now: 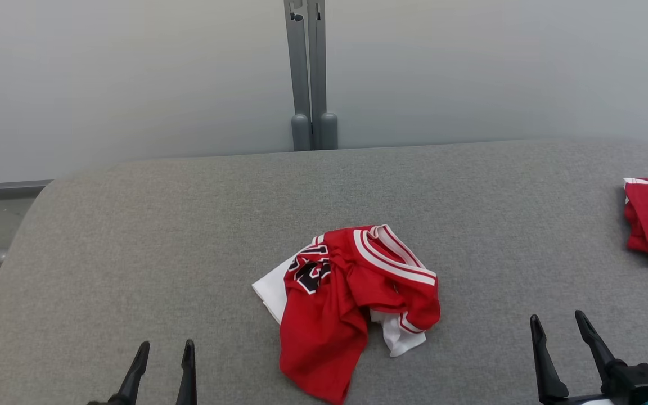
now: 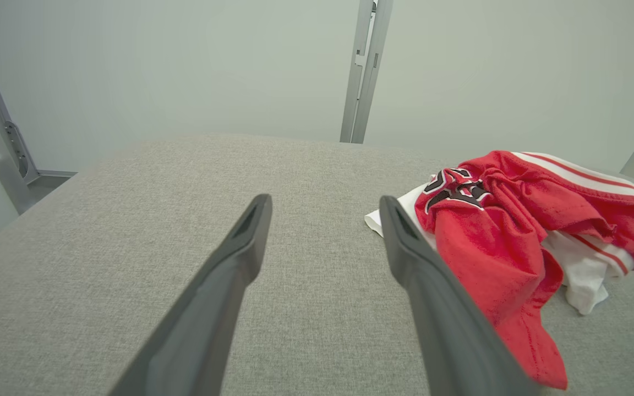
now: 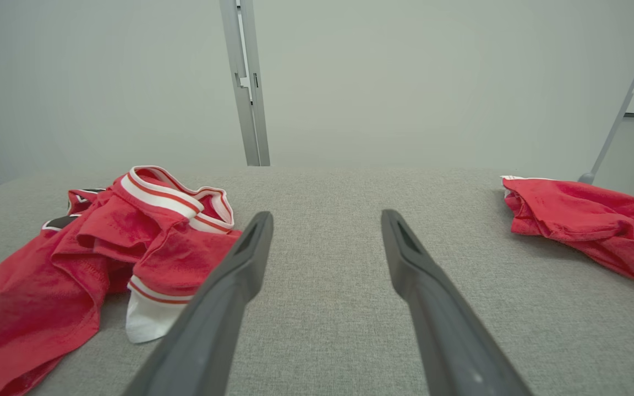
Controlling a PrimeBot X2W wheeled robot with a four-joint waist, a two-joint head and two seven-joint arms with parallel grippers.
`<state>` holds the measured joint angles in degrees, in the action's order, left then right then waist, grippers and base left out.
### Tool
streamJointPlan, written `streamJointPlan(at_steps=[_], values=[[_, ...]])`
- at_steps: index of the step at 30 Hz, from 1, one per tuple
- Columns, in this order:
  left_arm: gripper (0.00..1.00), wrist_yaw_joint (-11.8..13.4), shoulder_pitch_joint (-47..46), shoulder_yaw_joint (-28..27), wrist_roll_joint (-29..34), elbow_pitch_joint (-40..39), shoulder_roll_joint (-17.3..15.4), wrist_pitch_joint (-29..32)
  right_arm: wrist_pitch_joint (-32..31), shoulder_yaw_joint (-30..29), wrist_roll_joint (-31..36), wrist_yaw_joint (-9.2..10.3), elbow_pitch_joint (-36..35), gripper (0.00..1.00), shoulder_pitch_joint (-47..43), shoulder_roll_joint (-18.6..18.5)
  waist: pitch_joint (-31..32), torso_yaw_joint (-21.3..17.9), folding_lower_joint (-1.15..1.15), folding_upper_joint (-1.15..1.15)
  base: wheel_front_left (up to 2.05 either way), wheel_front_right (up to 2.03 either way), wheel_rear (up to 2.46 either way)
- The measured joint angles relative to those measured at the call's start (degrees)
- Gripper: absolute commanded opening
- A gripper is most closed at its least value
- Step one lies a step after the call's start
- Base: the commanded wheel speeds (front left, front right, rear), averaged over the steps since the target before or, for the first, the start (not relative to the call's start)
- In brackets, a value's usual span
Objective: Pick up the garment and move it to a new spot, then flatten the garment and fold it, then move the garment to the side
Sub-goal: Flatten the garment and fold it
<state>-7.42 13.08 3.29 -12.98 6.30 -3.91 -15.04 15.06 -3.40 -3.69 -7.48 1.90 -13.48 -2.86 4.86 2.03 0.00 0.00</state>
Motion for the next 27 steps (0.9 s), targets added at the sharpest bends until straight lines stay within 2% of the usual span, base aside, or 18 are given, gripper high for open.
streamJointPlan(at_steps=[3, 6, 10, 14, 17, 20, 27], values=[[1.0, 0.0, -3.1, 2.0, 0.0, -1.5, -0.2, 0.0, 0.0, 0.5, 0.5, 0.0, 0.0, 1.0, 0.2, 0.0, 0.0, -0.6, 0.0, 0.0, 0.0, 0.0, 0.0], [1.0, 0.0, -7.1, 7.7, -0.2, -2.0, 0.0, 0.0, 0.0, 0.9, 0.9, 0.0, -0.2, 1.0, 1.1, 0.0, -0.2, -1.7, 0.0, 0.0, 0.0, 0.0, 0.0], [1.0, -0.1, -12.8, 19.4, -1.7, 3.9, 0.5, -0.1, 0.0, 2.0, 1.3, -0.01, -0.4, 1.0, 2.2, 0.0, -0.7, -3.9, 0.0, 0.0, 0.0, 0.0, 0.0], [1.0, -0.1, -19.1, 27.7, -2.5, 13.8, 0.7, -0.1, 0.0, 2.6, 0.7, 0.0, -0.3, 1.0, 3.0, 0.0, -1.5, -6.8, 0.0, 0.0, 0.0, 0.0, 0.0], [1.0, -0.1, -22.2, 28.3, -2.9, 21.2, 0.9, -0.1, 0.0, 2.0, -0.8, 0.0, 0.2, 1.0, 3.2, 0.0, -2.1, -9.1, 0.0, 0.0, 0.0, 0.0, 0.0], [1.0, 1.3, -24.2, 28.6, -3.7, 25.5, 1.0, -0.1, 0.0, 1.5, -1.7, 0.0, 0.5, 1.0, 3.1, 0.0, -2.8, -11.4, 0.0, 0.0, 0.0, 0.0, 0.0], [1.0, 3.4, -27.9, 30.6, -4.0, 27.2, 1.1, -0.1, 0.0, 0.6, -2.4, 0.0, 0.9, 1.0, 2.8, 0.0, -4.5, -15.6, 0.0, 0.0, 0.0, 0.0, 0.0]])
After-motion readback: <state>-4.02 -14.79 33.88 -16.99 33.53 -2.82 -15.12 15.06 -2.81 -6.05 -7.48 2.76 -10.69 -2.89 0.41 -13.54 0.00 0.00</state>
